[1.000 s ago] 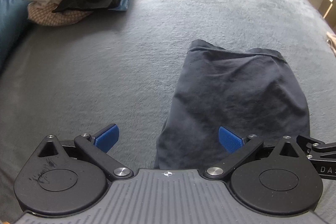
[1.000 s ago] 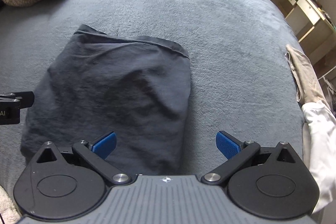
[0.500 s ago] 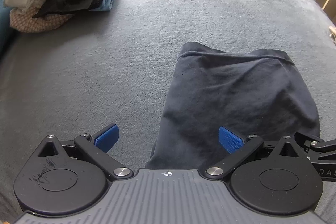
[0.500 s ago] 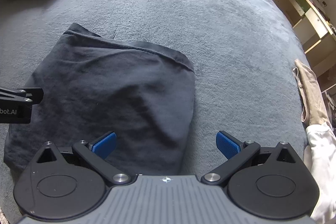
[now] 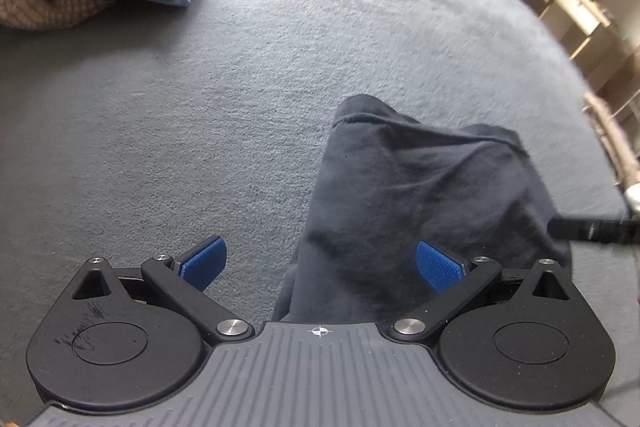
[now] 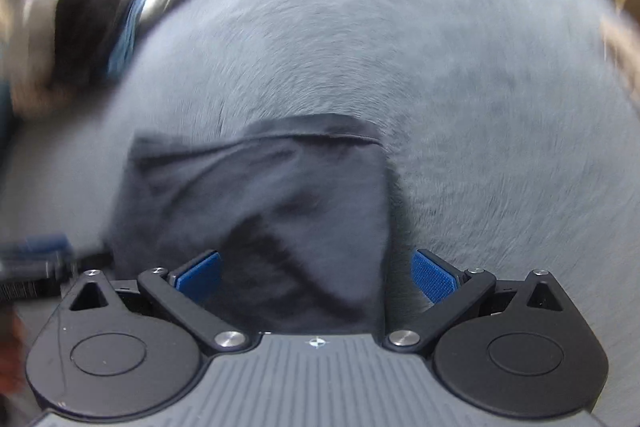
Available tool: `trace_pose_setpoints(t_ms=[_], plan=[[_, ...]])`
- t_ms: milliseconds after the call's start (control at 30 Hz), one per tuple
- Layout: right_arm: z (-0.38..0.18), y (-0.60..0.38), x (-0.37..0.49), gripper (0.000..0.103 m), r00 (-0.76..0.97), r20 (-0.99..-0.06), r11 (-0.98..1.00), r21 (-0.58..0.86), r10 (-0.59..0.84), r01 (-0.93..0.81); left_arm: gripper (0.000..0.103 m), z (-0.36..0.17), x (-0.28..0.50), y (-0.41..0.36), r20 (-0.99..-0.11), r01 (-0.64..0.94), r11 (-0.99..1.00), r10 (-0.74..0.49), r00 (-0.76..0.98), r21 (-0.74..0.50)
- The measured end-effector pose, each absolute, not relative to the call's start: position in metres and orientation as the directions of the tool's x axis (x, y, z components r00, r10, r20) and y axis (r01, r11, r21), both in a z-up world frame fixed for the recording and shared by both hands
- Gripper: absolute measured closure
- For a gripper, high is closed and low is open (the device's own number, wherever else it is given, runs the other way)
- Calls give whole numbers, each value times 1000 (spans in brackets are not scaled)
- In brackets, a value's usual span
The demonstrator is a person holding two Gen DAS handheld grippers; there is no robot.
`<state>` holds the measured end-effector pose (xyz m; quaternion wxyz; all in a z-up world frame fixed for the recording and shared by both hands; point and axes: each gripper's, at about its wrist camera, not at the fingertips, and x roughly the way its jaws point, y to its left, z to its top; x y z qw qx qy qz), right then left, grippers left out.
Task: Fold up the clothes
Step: 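Close both grippers on the folded trousers edge and lift them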
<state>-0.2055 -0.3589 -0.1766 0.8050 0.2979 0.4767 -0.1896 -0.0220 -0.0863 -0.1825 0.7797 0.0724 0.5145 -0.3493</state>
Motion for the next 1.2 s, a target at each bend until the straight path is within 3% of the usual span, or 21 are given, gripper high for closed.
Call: trace_pose_setpoints(t_ms=[167,300,600,733,833,1000,1067,1200], plan=[[-220,-420,-232,5,627,-755,461,634,193,621,3,-194,-1,-87,-812,622,687,-568,138,-376],[-249,-435,-231,7,656,-712,372,697,251,613,9,-209,10,-102,-788,628,626,-615,34,-463],[-269,-443,-197,7,720,-600,318,798,349,511,21,-230,18,-132,-775,651,579,-631,-24,-491],[-274,-440,-190,24,712,-558,300,830,427,471,37,-232,19,-127,-757,635,553,-649,-76,-539],[-280,-436,-181,32,700,-549,293,836,457,464,39,-237,23,-128,-756,596,575,-649,-86,-561],[-281,-426,-161,33,690,-535,306,845,488,439,39,-235,17,-130,-757,604,565,-646,-100,-562],[-280,-425,-162,44,667,-541,326,841,512,432,42,-235,15,-128,-754,605,558,-648,-110,-568],[-286,-421,-158,53,648,-566,338,824,510,454,44,-241,17,-132,-766,566,599,-635,-95,-567]])
